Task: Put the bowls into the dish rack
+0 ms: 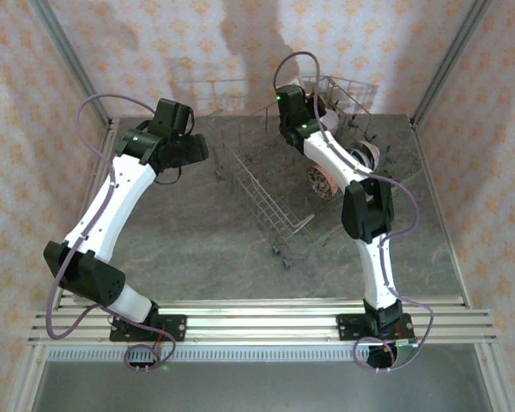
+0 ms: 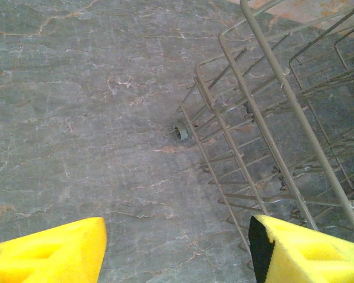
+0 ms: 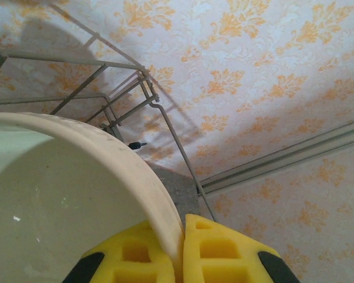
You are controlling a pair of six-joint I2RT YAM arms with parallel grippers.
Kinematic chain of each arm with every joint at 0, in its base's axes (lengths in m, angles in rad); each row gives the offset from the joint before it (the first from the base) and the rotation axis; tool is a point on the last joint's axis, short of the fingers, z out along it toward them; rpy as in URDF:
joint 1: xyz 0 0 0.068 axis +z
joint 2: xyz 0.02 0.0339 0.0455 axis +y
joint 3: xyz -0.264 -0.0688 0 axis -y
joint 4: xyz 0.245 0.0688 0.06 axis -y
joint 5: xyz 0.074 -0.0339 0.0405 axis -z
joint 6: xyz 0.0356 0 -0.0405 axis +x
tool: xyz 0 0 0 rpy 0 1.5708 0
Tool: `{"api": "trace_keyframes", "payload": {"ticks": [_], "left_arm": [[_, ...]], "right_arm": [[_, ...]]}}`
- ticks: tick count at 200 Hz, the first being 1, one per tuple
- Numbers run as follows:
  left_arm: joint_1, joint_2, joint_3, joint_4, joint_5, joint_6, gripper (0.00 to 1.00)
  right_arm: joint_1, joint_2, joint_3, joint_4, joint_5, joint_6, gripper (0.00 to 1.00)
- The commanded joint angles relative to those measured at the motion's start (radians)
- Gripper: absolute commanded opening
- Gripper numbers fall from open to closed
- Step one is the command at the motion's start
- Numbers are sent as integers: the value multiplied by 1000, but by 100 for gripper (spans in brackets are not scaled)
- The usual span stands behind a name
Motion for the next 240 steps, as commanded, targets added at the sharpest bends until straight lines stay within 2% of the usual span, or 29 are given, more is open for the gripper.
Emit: {"api": "trace_keyframes", "payload": {"ticks": [1, 155, 240], "left_arm": [[10, 9, 0, -14, 3, 9, 66], [13, -5, -70, 15, 13, 11, 66], [18, -26, -108, 30, 16, 15, 66]], "right_arm": [[-2, 2, 25, 107, 68, -46, 0], [4, 33, -76, 288, 127, -228, 0], [39, 38, -97, 286, 120, -233, 0]]}}
